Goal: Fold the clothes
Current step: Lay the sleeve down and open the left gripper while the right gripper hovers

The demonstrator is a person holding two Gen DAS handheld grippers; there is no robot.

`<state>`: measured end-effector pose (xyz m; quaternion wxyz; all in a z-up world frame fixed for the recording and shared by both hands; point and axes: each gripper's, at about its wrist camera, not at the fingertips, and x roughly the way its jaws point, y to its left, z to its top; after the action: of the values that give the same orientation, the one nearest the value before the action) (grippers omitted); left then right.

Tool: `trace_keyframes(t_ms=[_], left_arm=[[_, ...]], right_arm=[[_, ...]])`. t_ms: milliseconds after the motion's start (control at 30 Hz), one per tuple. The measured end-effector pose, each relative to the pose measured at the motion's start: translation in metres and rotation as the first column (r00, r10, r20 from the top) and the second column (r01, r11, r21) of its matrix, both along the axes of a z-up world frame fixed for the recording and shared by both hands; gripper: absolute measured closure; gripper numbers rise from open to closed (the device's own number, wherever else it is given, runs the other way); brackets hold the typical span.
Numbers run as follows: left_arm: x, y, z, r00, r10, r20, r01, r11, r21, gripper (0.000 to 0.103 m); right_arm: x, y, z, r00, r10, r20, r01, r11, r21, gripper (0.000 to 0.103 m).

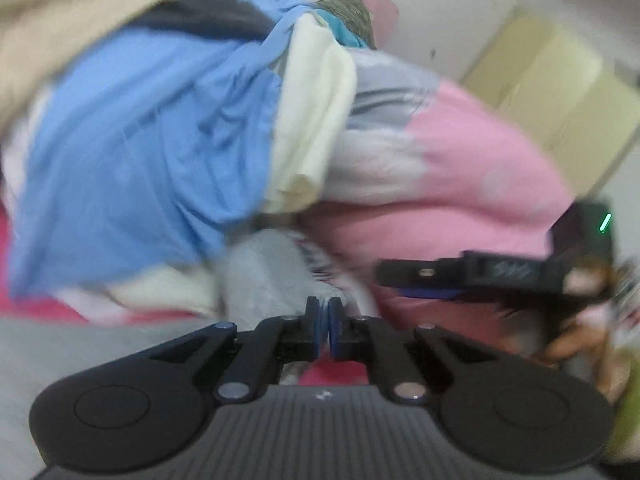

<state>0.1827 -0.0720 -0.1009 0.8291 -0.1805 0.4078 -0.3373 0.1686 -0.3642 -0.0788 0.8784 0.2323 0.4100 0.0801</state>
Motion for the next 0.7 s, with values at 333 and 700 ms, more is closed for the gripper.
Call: trace_keyframes(t_ms=[333,700], left_arm=[[-0.051,-0.053,-0.042,0.976,-0.192,-0.097,0.198,0.979,0.056,0.097],[-0.112,-0.115,-0.061,0.856,-0.511,0.075,0.411,0.763,0.499,0.059]], right_arm=[[-0.009,0.009,0.020,0.994,0.065,0.086,-0.054,0.991,-0.125,0.021],[-0.023,0.026,0.030,0.971,0.185,0.150,-0.154,0.968,-0.197,0.012]])
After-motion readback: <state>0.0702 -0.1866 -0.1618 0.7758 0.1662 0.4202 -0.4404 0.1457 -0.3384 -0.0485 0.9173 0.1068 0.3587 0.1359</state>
